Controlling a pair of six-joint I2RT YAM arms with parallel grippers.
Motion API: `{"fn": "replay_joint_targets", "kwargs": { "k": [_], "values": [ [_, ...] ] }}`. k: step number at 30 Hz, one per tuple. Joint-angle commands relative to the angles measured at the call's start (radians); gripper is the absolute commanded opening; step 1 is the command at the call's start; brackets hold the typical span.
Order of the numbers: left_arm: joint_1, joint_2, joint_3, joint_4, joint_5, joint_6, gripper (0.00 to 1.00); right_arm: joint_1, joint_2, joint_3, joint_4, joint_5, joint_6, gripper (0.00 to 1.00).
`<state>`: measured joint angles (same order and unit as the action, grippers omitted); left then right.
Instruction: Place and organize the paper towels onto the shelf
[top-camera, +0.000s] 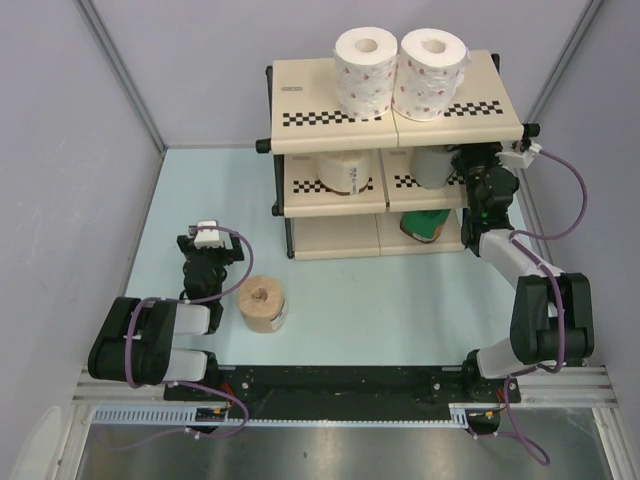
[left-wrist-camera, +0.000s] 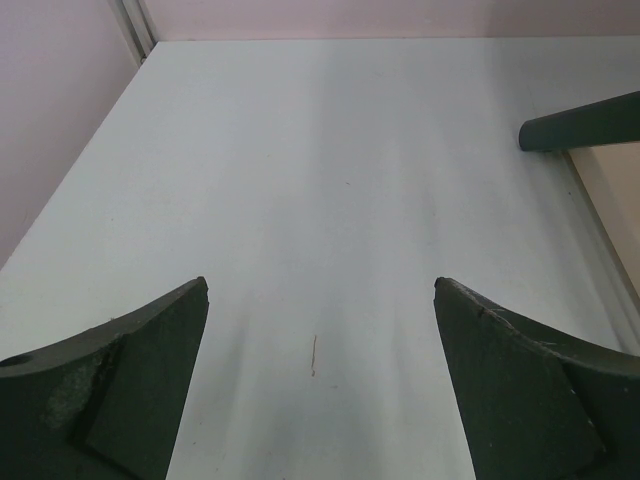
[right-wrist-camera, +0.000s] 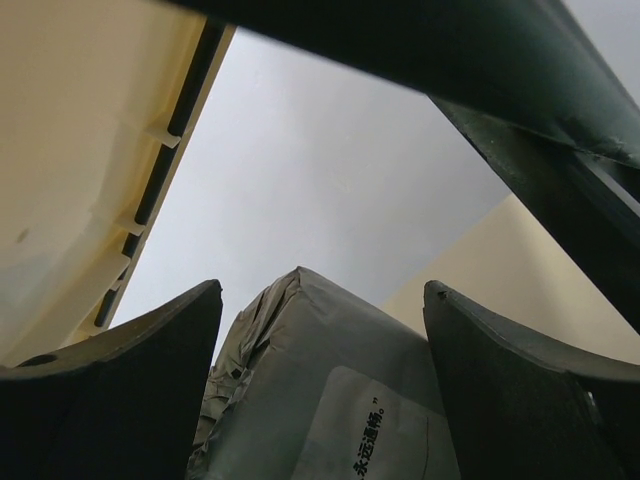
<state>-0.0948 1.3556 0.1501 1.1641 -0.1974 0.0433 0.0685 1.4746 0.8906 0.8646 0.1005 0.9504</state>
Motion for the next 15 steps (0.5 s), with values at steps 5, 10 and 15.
{"fn": "replay_joint_targets", "kwargs": {
  "k": [5,10,15],
  "values": [
    [0.004,-0.013,0.012,0.037,0.021,-0.008,1.00,0.004,0.018,0.051,-0.012,-0.146,0.008,0.86],
    [0.004,-0.015,0.012,0.037,0.021,-0.006,1.00,0.016,0.006,0.054,-0.038,-0.185,0.002,0.86],
    [0.004,-0.015,0.012,0.037,0.021,-0.005,1.00,0.040,-0.029,0.051,-0.090,-0.191,-0.018,0.86]
  ]
}}
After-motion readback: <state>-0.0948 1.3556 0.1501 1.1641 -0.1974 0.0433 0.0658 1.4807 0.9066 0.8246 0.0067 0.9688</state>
